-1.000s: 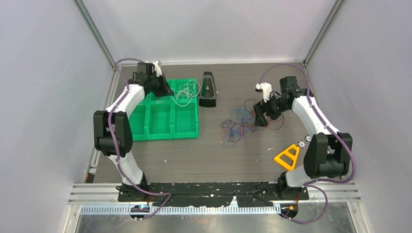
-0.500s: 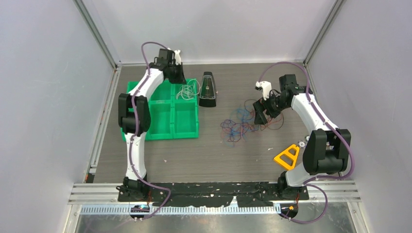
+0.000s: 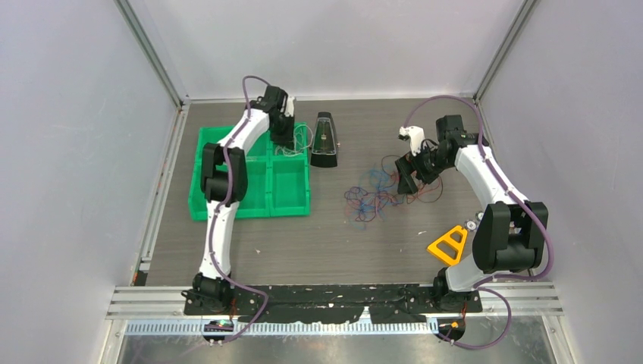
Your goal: Untangle the cables
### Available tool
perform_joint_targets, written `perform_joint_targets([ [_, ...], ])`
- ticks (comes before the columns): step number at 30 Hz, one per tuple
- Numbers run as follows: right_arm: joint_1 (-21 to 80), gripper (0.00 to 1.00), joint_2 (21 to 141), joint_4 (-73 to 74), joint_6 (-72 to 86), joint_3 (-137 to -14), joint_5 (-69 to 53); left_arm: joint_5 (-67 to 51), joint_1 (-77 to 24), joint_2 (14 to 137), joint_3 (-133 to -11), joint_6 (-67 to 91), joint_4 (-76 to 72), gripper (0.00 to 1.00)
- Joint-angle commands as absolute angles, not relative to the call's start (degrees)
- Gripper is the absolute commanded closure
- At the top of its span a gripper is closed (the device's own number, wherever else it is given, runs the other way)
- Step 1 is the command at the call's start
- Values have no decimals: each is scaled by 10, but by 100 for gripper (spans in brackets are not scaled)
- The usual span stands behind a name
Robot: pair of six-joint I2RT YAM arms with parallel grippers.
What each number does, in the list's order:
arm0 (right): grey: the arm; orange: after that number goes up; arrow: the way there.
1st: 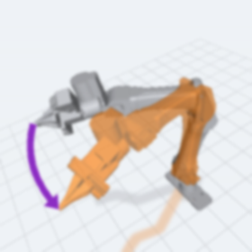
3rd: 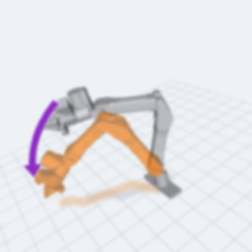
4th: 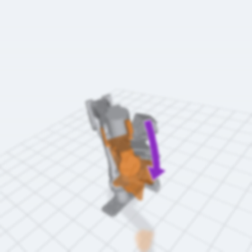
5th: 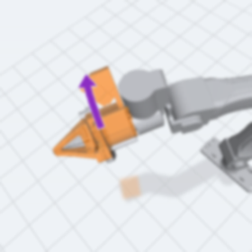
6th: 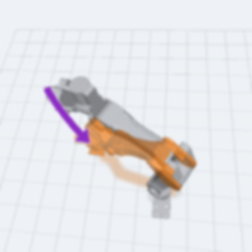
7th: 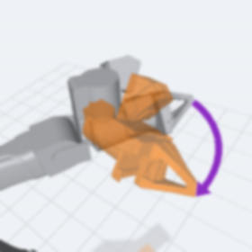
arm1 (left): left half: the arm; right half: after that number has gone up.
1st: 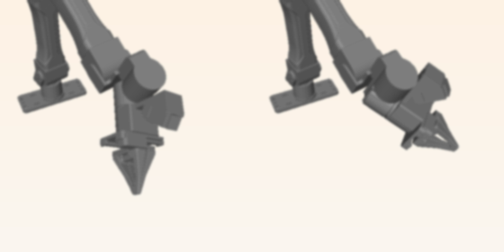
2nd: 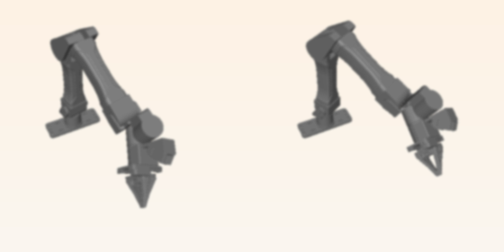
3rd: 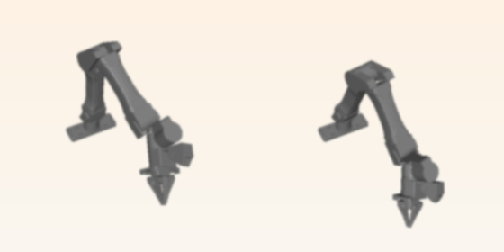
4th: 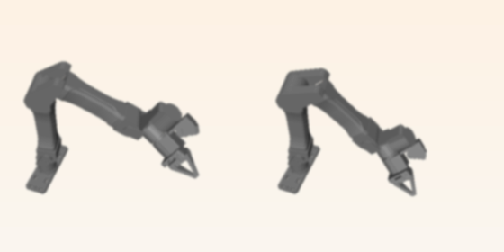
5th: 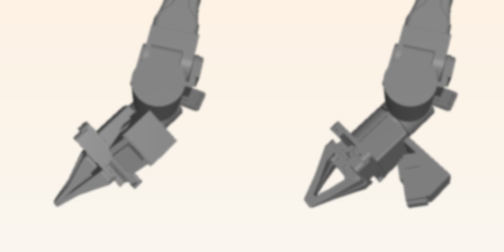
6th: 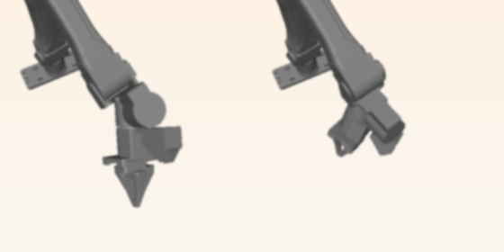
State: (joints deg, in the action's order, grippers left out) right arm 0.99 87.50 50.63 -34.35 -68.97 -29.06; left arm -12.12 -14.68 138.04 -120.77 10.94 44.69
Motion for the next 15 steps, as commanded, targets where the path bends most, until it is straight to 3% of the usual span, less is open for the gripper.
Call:
perform_joint_targets([
  [1,8,5,870,515,-348,-714,-290,-108,-145,1368,-1255,80,471,78],
  [3,8,5,868,516,-348,-714,-290,-114,-145,1344,-1249,74,465,67],
  [6,8,5,864,515,-350,-715,-294,-121,-145,1289,-1219,66,438,58],
  [15,8,5,859,509,-346,-704,-309,-155,-145,1224,-1201,13,411,56],
])
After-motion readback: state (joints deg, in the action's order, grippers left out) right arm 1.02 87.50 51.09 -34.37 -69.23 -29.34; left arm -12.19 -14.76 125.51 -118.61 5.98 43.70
